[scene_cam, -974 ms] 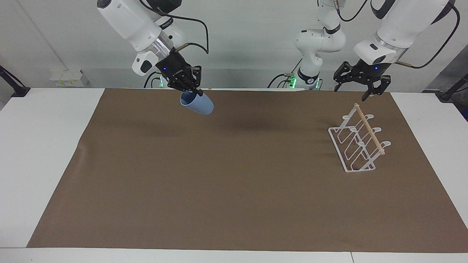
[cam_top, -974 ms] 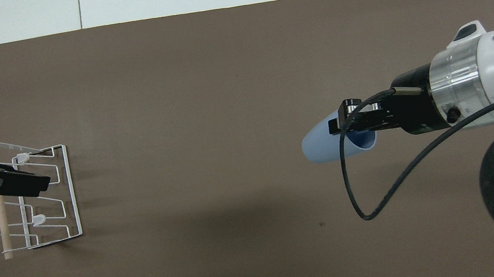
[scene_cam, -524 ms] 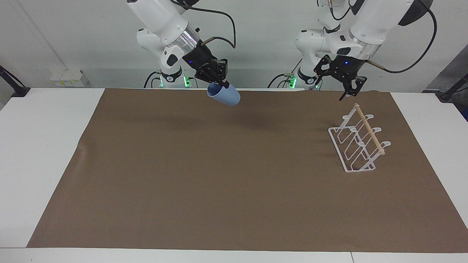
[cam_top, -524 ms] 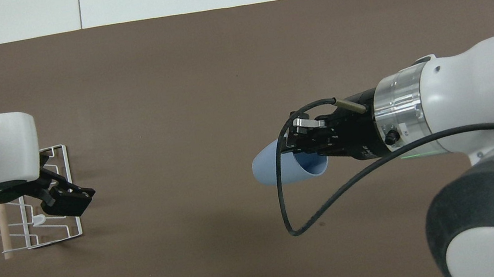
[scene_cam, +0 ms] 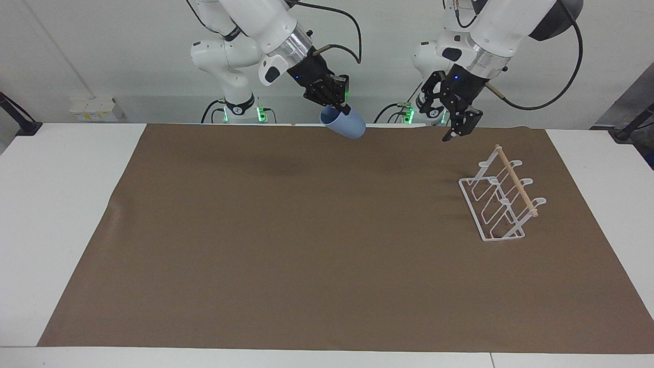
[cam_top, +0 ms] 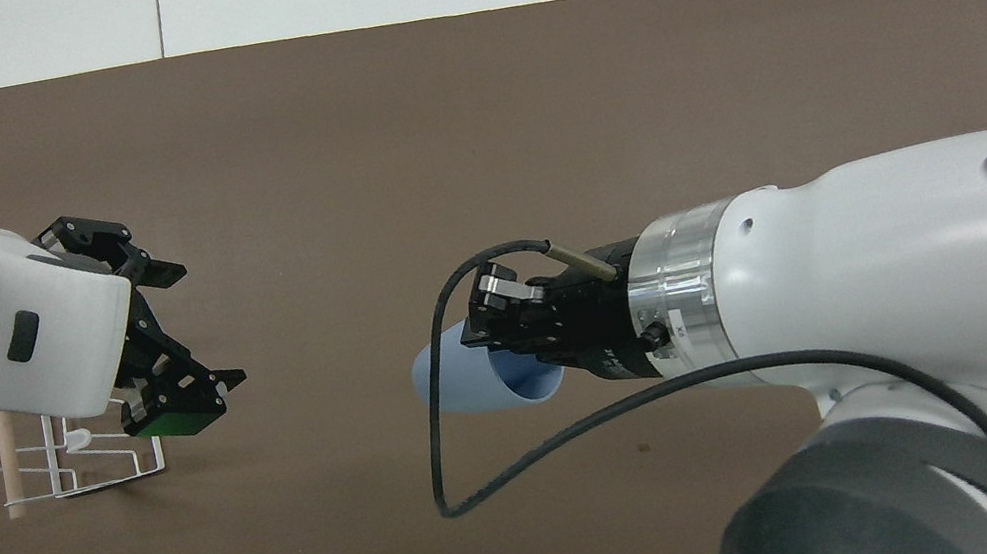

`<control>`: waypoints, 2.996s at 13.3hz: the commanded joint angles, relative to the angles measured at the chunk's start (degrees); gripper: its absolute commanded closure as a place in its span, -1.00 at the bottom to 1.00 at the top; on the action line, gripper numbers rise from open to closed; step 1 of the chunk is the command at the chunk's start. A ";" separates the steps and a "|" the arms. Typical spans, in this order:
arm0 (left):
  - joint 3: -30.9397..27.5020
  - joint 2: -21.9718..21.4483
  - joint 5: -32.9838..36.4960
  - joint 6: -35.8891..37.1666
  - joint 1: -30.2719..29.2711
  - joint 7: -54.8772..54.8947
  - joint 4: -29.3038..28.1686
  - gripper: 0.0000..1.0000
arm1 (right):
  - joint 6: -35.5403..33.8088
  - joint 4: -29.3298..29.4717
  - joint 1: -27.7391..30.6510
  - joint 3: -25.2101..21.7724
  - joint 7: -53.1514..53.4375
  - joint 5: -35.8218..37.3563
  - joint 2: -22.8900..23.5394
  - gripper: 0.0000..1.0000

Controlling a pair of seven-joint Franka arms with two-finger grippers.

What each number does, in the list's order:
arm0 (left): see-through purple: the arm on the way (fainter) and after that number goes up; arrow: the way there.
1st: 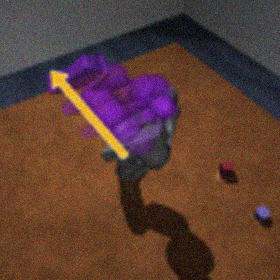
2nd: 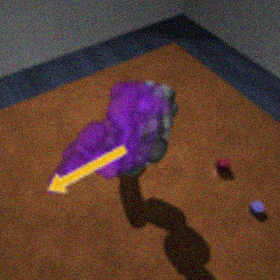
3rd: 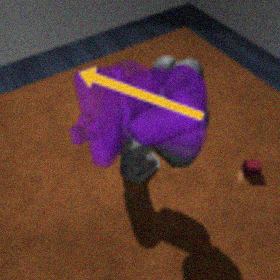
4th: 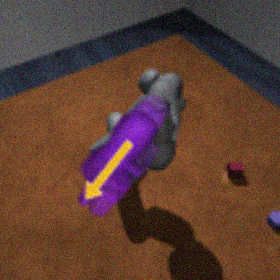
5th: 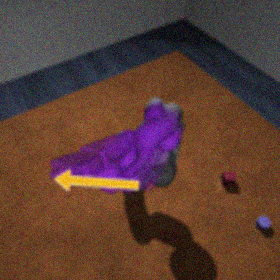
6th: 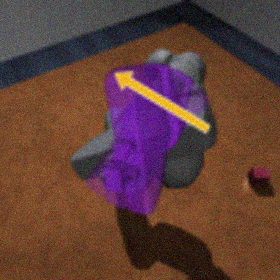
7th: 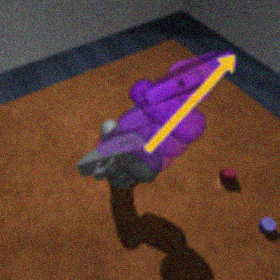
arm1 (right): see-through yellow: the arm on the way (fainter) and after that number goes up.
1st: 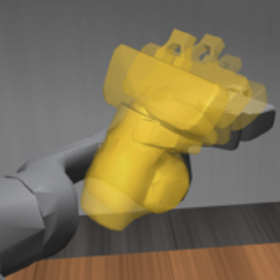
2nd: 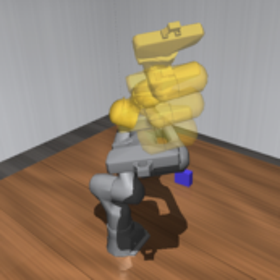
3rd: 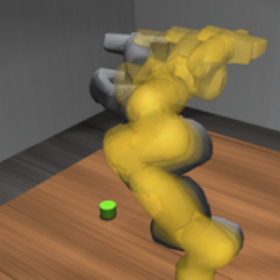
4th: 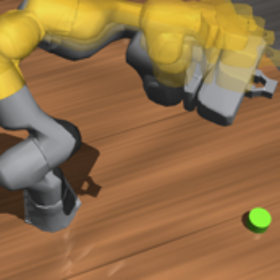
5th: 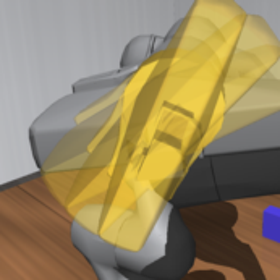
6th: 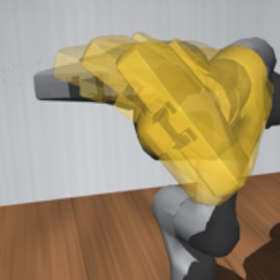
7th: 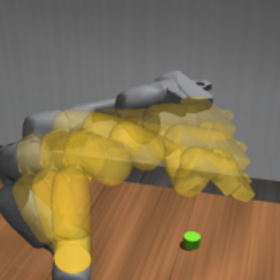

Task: Hang cup on cup holder
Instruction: 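Carry the cup toward the left gripper and pass it over, then move the cup with the left gripper while the right gripper withdraws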

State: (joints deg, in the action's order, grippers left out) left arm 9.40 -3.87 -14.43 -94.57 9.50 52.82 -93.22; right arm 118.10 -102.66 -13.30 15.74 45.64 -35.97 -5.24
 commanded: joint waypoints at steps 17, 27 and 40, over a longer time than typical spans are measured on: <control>-0.52 -15.90 -16.95 -26.10 8.25 19.70 -31.67 -1.00 | 11.45 -0.26 -5.86 -0.18 6.48 -1.82 4.45 1.00; -0.61 -12.39 -20.99 -33.32 11.86 15.04 -32.11 0.74 | 11.19 -0.35 -5.86 -0.18 6.48 -1.82 4.45 1.00; -0.96 -10.19 -17.04 -29.36 9.49 14.60 -27.36 1.00 | 10.04 -0.26 -4.28 -0.27 6.39 -1.99 4.54 0.09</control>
State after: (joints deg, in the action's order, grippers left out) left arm 8.89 -15.02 -32.83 -125.68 19.81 68.27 -122.41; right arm 128.40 -102.86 -18.67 15.19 52.14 -36.14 -0.73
